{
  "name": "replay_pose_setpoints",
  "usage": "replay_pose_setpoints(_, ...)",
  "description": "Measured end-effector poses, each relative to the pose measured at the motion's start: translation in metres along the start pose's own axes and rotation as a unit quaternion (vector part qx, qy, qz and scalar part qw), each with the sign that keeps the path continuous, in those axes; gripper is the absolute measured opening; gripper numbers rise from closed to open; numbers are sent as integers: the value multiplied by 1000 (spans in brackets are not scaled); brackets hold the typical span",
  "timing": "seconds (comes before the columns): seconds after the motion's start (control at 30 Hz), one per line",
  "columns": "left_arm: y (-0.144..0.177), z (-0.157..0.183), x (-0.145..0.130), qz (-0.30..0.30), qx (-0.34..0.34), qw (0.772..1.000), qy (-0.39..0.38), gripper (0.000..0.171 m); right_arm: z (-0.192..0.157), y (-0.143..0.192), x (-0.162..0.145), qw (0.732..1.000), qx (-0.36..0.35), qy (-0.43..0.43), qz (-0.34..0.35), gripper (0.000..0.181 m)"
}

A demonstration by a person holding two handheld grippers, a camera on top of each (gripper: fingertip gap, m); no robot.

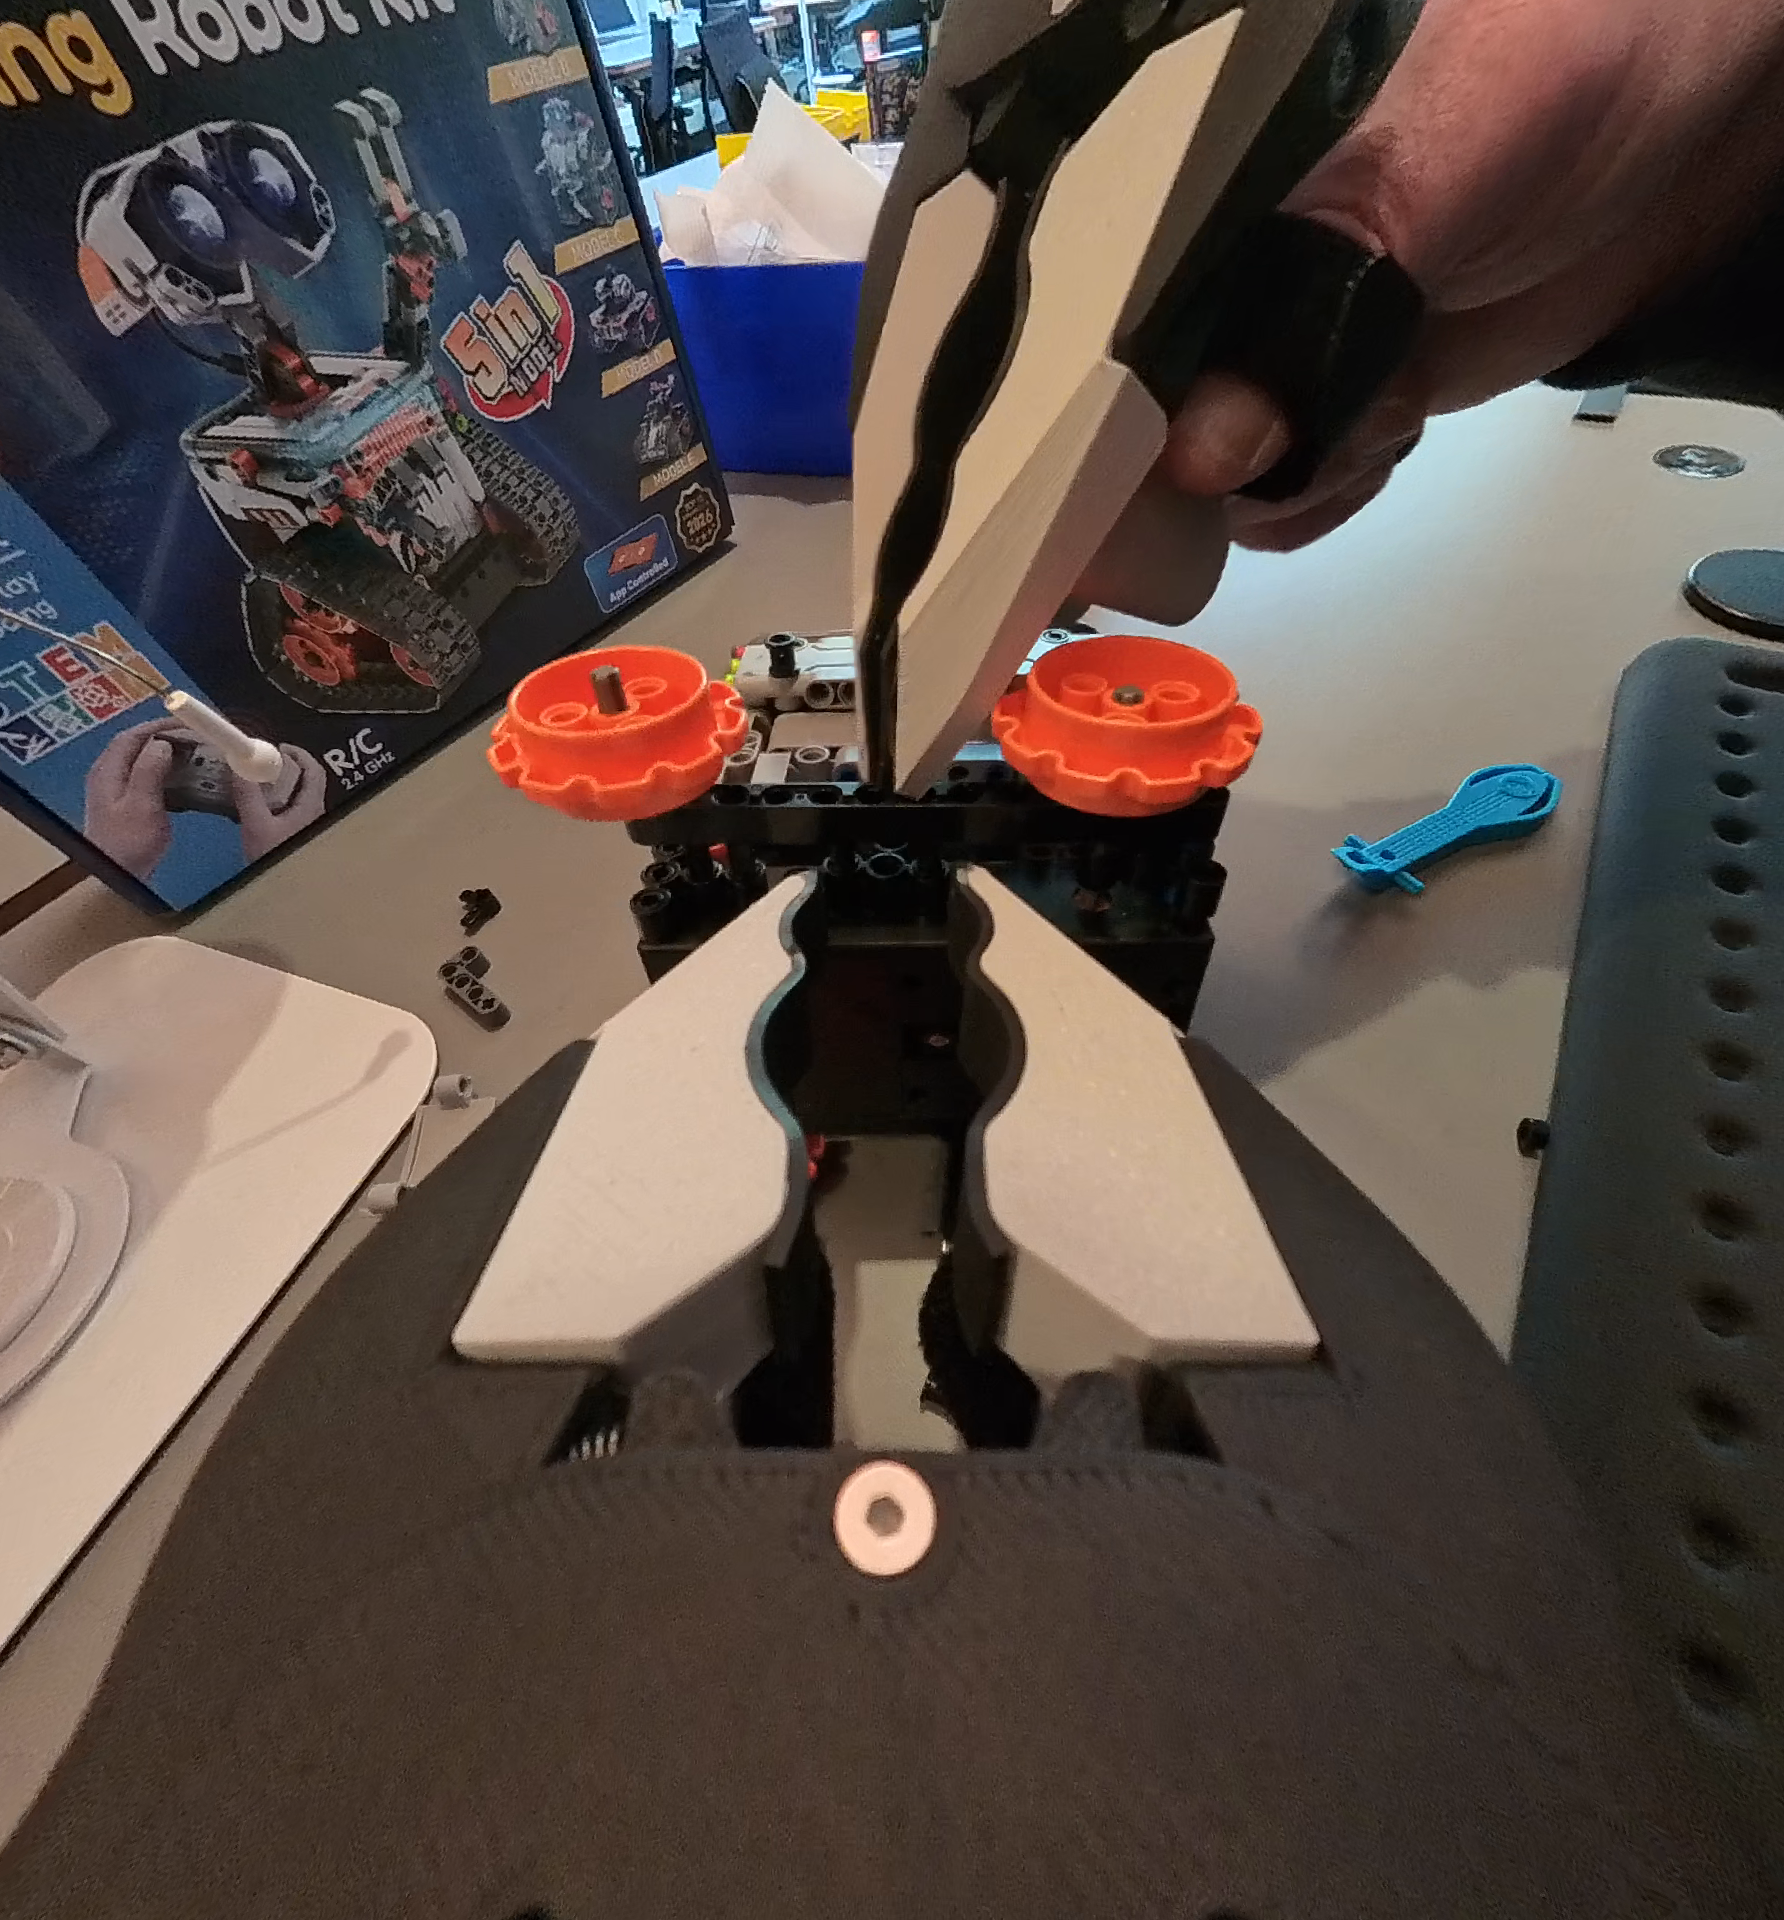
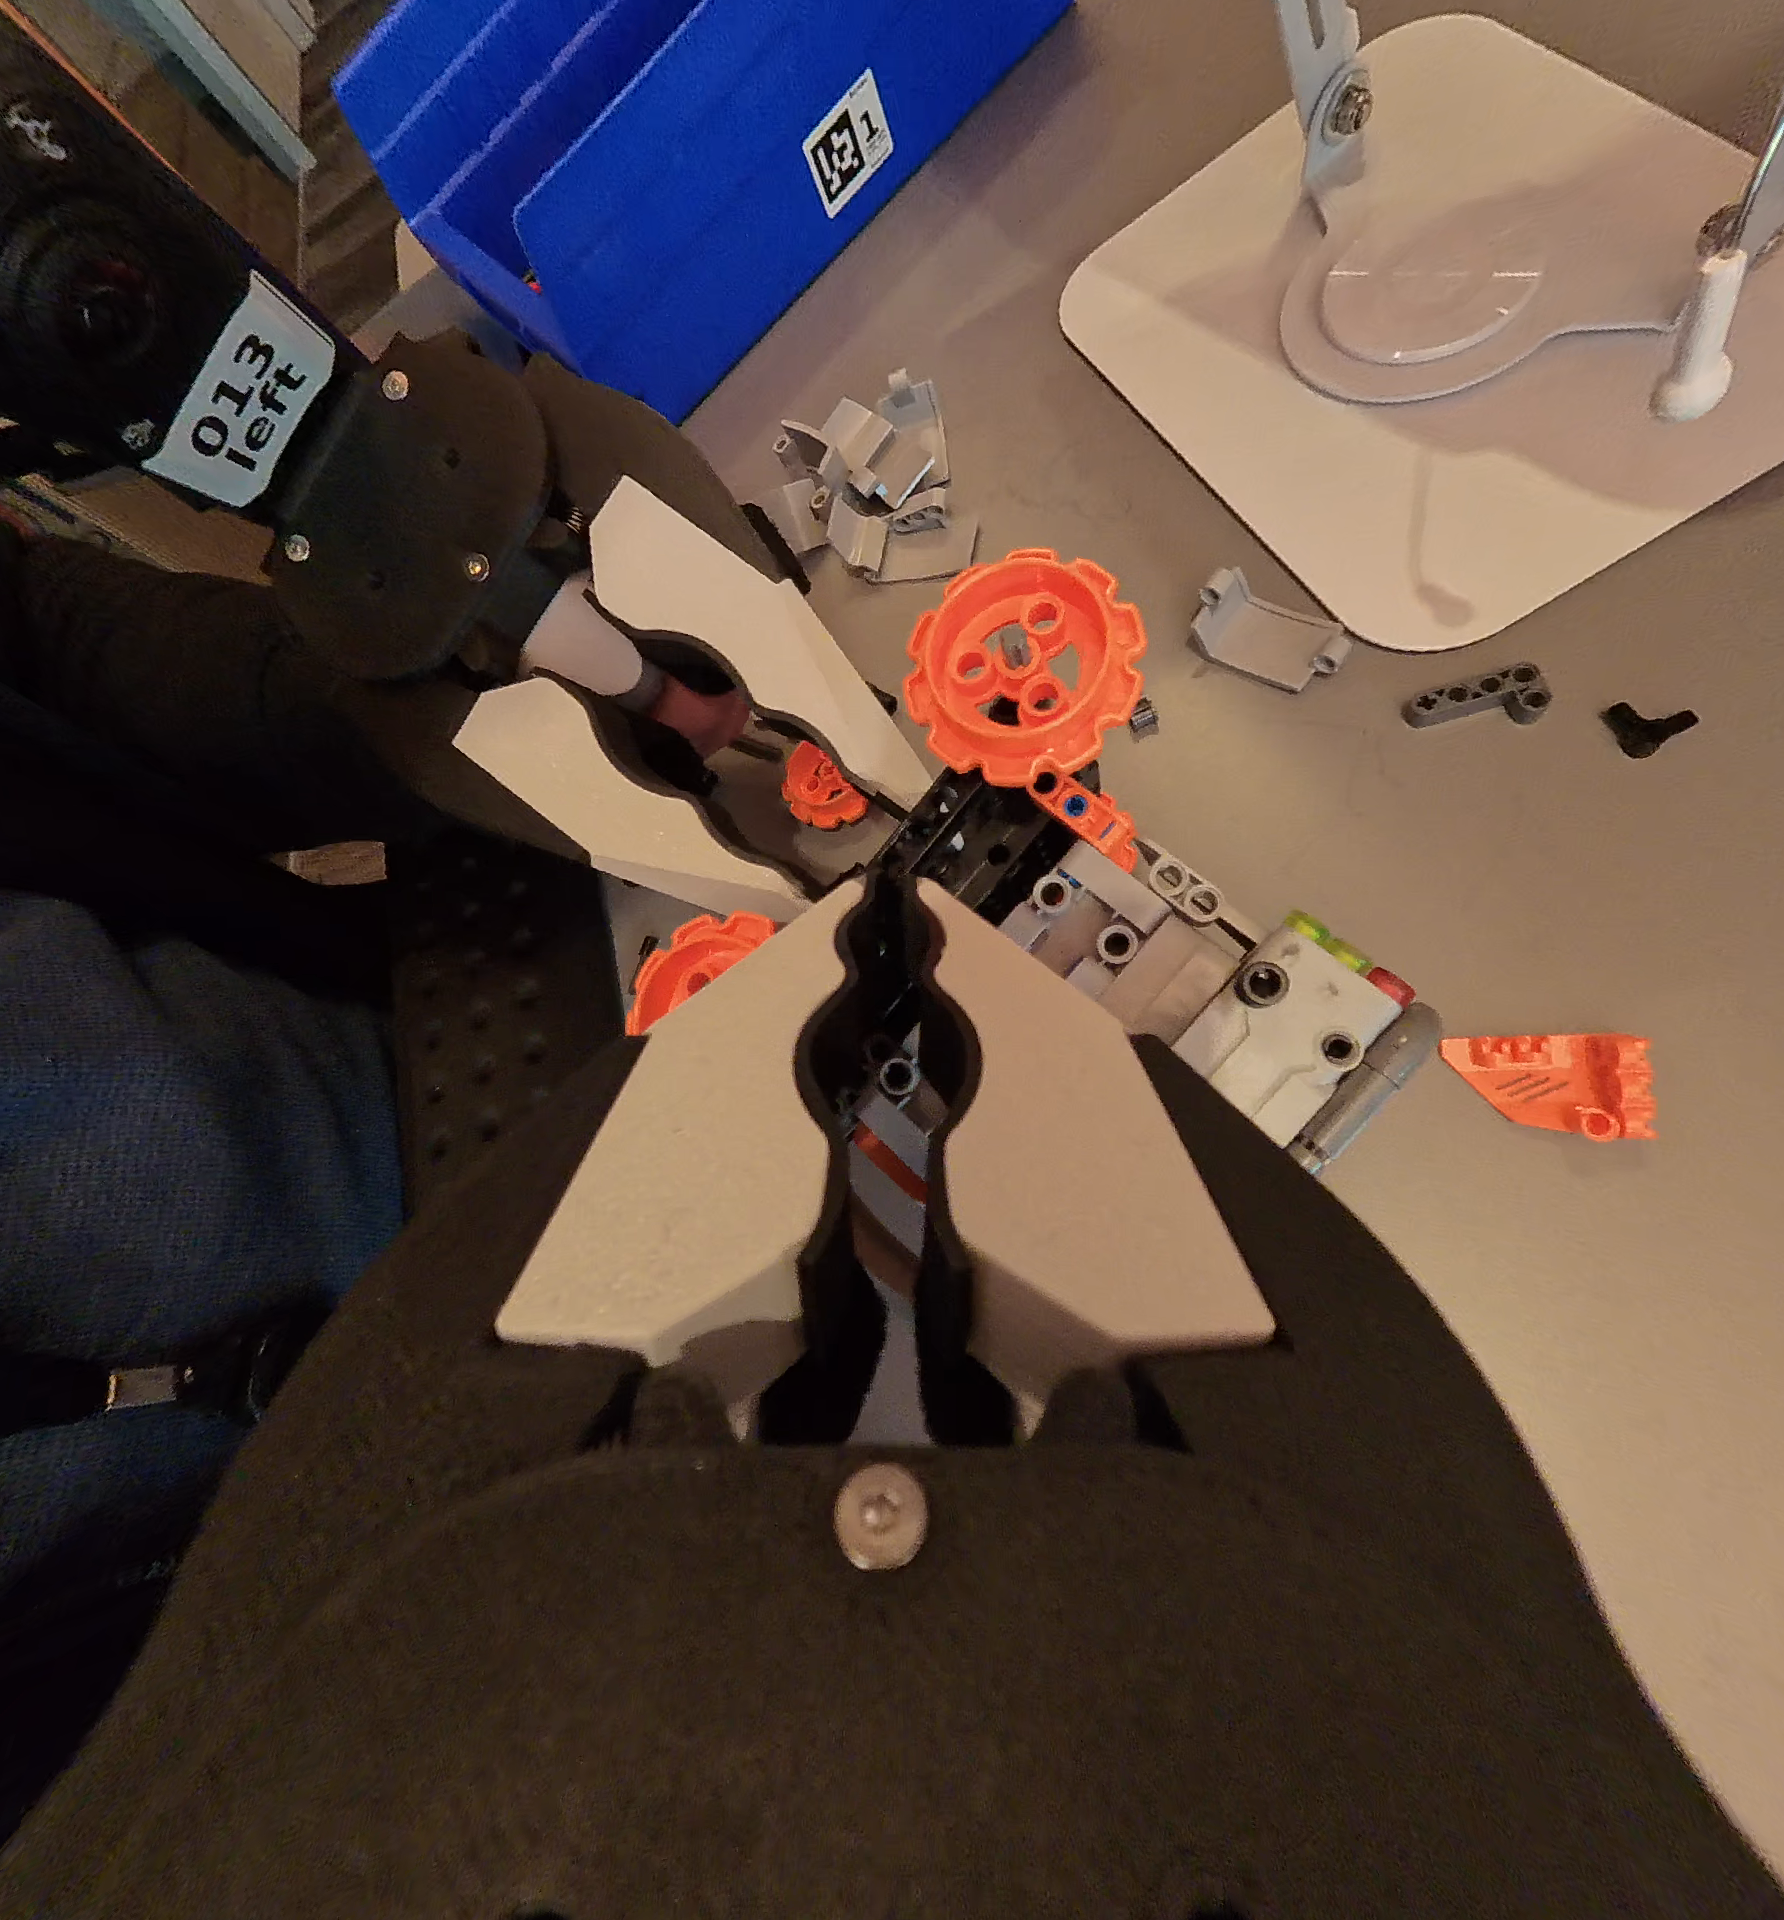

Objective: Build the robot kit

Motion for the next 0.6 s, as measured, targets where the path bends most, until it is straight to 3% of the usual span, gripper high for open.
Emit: replay_pose_setpoints(0.6, -2, -1, -2, 10, 11, 1000, -1, 21, -2, -1, 2, 1000, -23, -8, -12, 0)
Point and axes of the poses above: each gripper's, where its closed fingertips meet, y back along the fingers, x out of its top, z = x × y across the jaws, the point moved 10 cm from there along y, back along the fingers, and after that the axes turned 3 degrees about x, right-handed, at the moved point
